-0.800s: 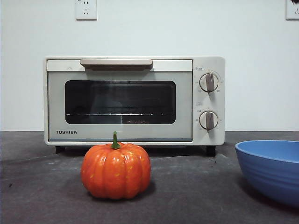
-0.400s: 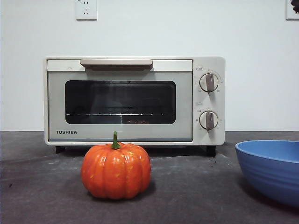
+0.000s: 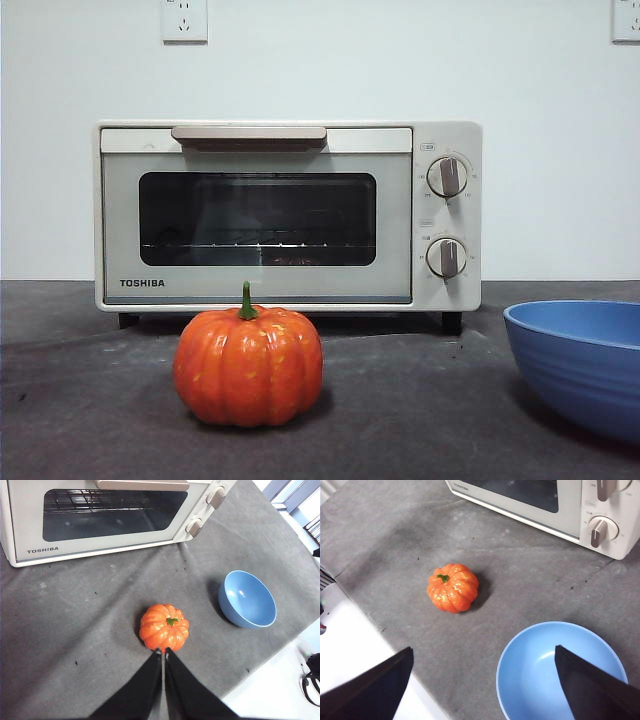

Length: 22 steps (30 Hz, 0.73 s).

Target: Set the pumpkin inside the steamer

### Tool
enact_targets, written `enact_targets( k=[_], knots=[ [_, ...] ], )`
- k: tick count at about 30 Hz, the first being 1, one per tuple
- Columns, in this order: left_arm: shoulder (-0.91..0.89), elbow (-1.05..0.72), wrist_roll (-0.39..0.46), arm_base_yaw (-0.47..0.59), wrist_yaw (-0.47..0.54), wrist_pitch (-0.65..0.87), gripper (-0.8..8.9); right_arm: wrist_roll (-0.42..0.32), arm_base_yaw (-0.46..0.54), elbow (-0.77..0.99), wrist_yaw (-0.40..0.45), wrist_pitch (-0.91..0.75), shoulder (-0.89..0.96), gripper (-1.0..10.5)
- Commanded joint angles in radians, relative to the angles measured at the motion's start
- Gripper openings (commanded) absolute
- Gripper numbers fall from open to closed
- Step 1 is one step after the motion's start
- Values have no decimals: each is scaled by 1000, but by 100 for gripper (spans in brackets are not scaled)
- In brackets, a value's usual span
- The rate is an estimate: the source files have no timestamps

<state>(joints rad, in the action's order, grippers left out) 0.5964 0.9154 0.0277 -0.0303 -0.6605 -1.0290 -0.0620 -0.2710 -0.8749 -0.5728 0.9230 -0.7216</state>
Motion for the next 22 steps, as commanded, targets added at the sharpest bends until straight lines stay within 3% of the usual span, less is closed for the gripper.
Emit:
enact_targets(
  k=[1, 7, 22],
  knots=[
    [3, 22, 13, -2, -6, 8, 16, 20, -22, -23, -2, -13, -29, 453],
    [3, 22, 13, -2, -6, 9, 16, 45, -106, -72, 5, -69, -129, 453],
    [3, 22, 14, -2, -6, 13, 16, 51, -443, -298, 197, -194, -534, 454]
  ],
)
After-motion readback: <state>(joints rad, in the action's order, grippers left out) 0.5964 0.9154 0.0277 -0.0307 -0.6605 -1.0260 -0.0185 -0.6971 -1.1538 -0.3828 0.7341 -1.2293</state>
